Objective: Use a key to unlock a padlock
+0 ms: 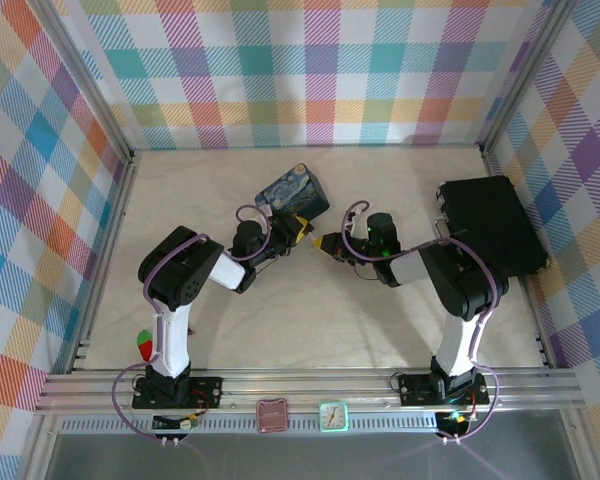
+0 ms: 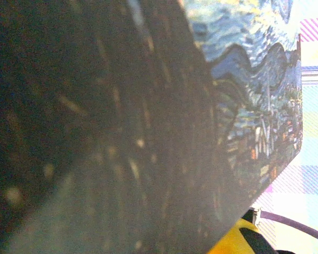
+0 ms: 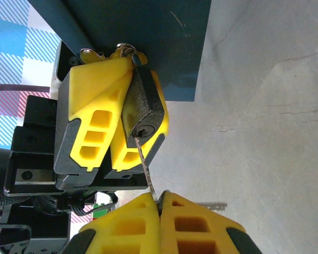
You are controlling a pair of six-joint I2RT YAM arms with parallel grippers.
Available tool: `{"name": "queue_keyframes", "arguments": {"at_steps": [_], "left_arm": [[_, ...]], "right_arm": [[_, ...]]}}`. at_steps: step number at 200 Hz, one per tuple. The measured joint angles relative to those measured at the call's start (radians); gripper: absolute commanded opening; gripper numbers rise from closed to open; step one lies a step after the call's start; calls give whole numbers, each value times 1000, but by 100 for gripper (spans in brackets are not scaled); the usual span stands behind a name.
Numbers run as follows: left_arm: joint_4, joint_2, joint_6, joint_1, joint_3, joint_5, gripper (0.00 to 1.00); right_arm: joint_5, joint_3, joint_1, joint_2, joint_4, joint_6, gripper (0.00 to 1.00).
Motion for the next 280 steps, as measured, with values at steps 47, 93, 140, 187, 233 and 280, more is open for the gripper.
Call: {"name": "queue_keyframes", "arguments": {"at_steps": [47,93,140,187,233,280], "left_arm": [[-17,-4,3,6,0,2,0],[-70,-41,34,11,-18,-2,0],[-68,-43,33,12,-25,-12,0],[-64,-43,32,9,-31,-19,0],[-90,-46,47,3,-28,-26,0],[-148,-69,67,1,-12,-59,0]], "right_arm": [[-2,60,1,8,-114,-56,0],[5,132,4,-19,-317,-172,0],[11,161,5,-19,-378,-197,0],[55,125,16,-44,-334,-211,0],[96,120,19,-68,-359,-225,0],[86,165,16,-58,-397,-228,0]]}}
